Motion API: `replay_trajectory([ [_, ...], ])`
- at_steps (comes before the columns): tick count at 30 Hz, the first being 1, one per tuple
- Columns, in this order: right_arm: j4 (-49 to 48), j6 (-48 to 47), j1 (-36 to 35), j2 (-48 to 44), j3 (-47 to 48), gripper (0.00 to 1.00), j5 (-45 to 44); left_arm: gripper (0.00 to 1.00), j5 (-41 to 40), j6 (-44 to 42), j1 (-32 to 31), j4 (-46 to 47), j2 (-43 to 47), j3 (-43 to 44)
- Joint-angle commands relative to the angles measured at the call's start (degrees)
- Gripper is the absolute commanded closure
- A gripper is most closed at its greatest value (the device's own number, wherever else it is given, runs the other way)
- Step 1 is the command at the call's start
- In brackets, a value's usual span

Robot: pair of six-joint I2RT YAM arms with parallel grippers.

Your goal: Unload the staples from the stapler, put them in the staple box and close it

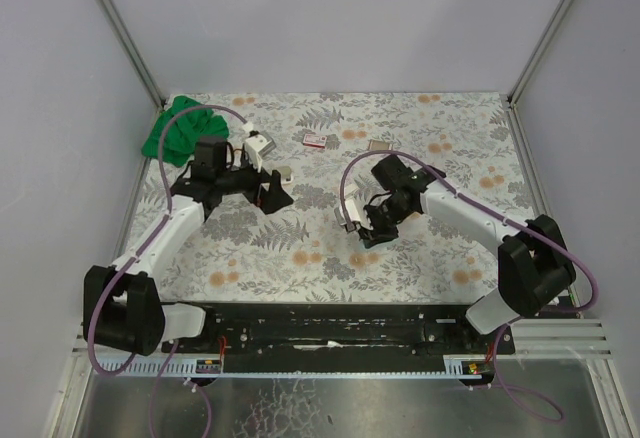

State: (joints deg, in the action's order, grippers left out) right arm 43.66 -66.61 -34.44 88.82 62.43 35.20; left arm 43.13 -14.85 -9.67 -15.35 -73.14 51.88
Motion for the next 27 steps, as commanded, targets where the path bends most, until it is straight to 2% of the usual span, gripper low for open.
replay_trajectory([
  [1, 6.7, -1.2, 0.1, -1.7, 4.1, 0.85, 7.4, 0.0, 2.1, -1.4, -3.7, -0.5, -1.5, 3.5],
  [6, 10.8, -2.7, 0.2, -2.7, 6.5, 0.85, 12.8, 0.0, 3.6, -3.7, -8.9, -3.2, -4.3, 6.4],
  [15, 12.4, -4.6, 0.3, -3.9, 6.2, 0.85, 15.4, 0.0, 1.5, -6.4, -19.8, -6.2, -9.5, 10.2],
  [27, 12.7, -6.0, 0.8, -5.3, 4.6, 0.86, 16.5, 0.0, 1.2, -7.6, -28.1, -9.5, -17.9, 15.5],
])
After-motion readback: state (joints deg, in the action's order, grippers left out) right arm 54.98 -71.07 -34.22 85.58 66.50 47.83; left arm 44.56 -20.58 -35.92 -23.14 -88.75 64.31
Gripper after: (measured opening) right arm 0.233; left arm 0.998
